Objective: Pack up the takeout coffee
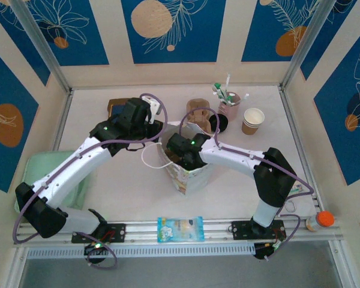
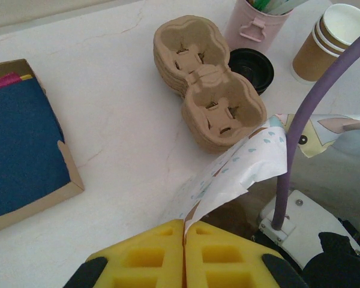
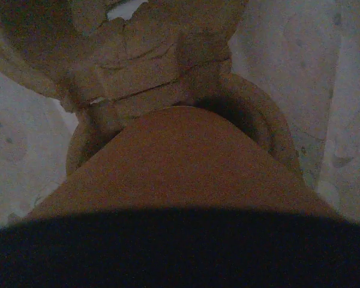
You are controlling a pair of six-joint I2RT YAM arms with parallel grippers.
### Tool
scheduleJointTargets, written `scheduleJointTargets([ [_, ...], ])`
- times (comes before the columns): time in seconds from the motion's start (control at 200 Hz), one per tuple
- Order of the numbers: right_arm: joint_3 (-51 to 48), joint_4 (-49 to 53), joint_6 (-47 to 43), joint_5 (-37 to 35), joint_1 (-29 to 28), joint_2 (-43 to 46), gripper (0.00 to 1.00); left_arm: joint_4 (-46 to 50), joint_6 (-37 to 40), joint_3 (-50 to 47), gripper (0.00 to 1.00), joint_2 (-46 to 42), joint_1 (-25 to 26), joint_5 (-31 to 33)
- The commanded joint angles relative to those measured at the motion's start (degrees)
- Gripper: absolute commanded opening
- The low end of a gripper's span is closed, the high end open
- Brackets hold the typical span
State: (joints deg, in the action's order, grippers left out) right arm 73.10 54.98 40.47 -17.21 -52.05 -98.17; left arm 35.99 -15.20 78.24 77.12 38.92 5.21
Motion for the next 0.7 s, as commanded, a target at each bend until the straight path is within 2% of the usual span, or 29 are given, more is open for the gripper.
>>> scheduleJointTargets([
  [0.0,-1.0,0.2,-0.2,-0.7,0.7,-0.2,0.33,-0.6,-1.1,0.8,0.08,0.4,-0.3,0.4],
  [0.695,-1.8,-1.7,-0.5,0.2,1.0,-1.6,0.32,-0.8,-1.2,0.6,0.08,0.4,-0.3,0.5],
])
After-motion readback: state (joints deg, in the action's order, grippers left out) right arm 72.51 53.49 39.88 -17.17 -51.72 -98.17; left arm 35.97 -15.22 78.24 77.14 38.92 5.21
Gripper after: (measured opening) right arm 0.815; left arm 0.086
